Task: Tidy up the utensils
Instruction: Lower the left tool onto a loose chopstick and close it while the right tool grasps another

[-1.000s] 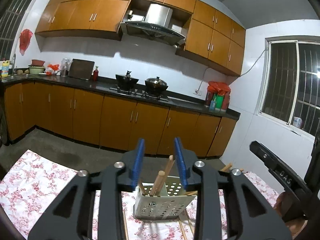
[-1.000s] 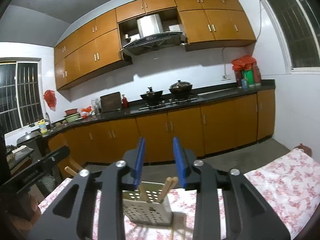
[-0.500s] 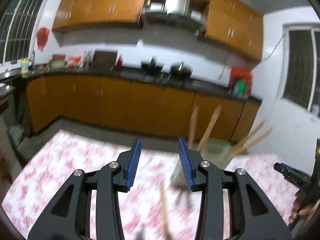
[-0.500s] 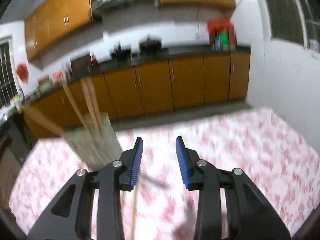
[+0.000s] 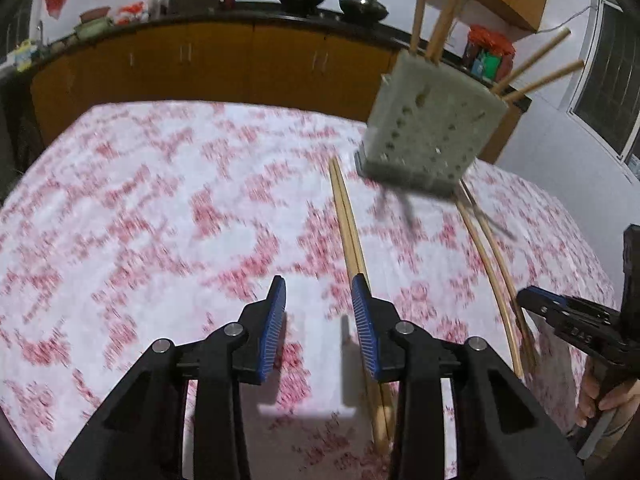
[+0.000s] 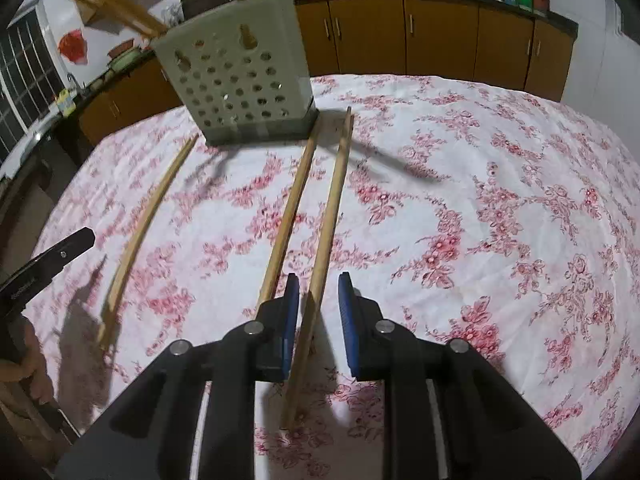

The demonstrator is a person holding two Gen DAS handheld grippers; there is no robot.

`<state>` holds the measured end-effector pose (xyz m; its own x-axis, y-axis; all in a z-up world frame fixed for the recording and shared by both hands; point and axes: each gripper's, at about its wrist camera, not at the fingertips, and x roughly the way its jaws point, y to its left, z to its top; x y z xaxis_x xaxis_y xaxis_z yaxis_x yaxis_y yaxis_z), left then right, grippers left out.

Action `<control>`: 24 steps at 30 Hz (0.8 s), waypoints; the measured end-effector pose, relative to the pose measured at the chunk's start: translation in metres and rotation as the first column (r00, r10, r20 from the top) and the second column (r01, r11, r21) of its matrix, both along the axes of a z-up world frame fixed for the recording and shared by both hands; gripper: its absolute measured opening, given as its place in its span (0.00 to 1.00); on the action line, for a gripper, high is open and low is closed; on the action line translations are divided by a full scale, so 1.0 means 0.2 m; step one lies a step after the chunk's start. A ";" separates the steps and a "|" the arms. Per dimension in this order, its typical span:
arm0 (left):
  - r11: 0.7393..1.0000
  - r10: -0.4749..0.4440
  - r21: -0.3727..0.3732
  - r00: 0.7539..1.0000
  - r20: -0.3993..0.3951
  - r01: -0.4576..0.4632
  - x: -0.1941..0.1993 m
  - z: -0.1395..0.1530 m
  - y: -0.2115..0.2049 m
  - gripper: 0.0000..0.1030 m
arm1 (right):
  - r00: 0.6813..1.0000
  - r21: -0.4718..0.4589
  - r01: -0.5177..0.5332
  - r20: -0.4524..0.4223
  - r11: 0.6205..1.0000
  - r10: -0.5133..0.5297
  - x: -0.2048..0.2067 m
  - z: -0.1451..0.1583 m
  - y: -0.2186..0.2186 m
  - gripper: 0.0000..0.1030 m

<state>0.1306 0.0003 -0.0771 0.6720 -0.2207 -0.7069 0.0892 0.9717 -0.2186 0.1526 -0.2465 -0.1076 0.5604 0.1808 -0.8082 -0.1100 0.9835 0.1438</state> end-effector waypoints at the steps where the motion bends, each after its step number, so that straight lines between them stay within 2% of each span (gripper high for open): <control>1: 1.000 -0.007 -0.004 1.000 -0.009 0.007 0.00 -0.02 -0.01 0.32 | 1.000 -0.015 0.001 -0.003 1.000 -0.001 0.00 -0.01 0.01 0.14; 2: 1.000 -0.016 -0.007 1.000 -0.018 0.015 -0.01 -0.03 -0.02 0.31 | 1.000 -0.030 0.008 0.009 1.000 -0.008 0.00 -0.01 0.00 0.09; 8: 0.997 -0.071 -0.014 0.997 -0.040 0.070 -0.02 -0.06 -0.09 0.24 | 0.995 -0.021 0.095 0.014 0.995 -0.095 0.02 -0.02 -0.10 0.09; 12: 0.996 -0.088 0.022 0.994 -0.064 0.089 -0.01 -0.10 -0.13 0.19 | 0.995 -0.025 0.095 0.016 0.995 -0.095 0.02 -0.02 -0.12 0.09; 20: 0.992 -0.083 0.091 0.994 -0.077 0.090 0.01 -0.11 -0.17 0.16 | 0.995 -0.041 0.094 0.021 0.995 -0.094 0.03 -0.02 -0.11 0.09; 24: 0.992 -0.061 0.103 0.995 -0.079 0.069 0.07 -0.11 -0.16 0.08 | 0.997 -0.040 0.072 0.023 0.997 -0.071 0.05 -0.02 -0.08 0.12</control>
